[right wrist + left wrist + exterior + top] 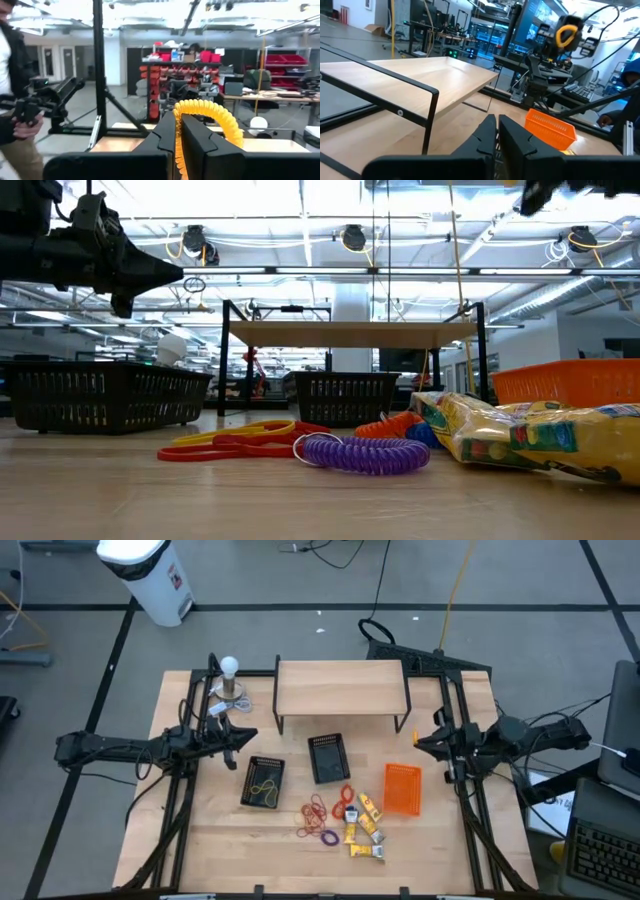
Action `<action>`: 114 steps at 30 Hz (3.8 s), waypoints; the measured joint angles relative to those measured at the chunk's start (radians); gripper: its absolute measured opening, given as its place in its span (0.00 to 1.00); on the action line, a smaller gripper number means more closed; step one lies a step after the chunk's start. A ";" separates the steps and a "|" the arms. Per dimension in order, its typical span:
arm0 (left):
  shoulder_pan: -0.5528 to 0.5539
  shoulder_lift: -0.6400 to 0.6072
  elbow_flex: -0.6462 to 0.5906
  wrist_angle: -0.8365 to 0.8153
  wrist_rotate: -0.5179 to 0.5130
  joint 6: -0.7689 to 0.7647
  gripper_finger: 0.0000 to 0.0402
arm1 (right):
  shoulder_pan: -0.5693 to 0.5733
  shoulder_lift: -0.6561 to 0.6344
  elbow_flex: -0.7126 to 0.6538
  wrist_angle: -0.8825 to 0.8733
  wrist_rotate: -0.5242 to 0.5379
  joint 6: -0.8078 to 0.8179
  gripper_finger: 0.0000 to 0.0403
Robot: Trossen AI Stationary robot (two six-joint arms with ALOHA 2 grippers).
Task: Pick & Place Office Desk Supplies
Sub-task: Put the yellow spring keychain into the right black bin, then put the yellow crayon box into the orange bin
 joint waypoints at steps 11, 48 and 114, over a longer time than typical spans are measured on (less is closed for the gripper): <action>0.000 0.000 0.000 -0.036 0.000 0.009 0.03 | 0.000 -0.156 -0.269 0.169 0.053 -0.022 0.01; 0.000 0.000 0.000 -0.042 -0.096 -0.014 0.04 | -0.201 0.828 0.377 -0.173 -0.016 0.046 0.01; 0.000 0.000 0.000 -0.053 -0.104 -0.008 0.06 | -0.272 0.518 0.232 -0.067 -0.261 0.079 0.13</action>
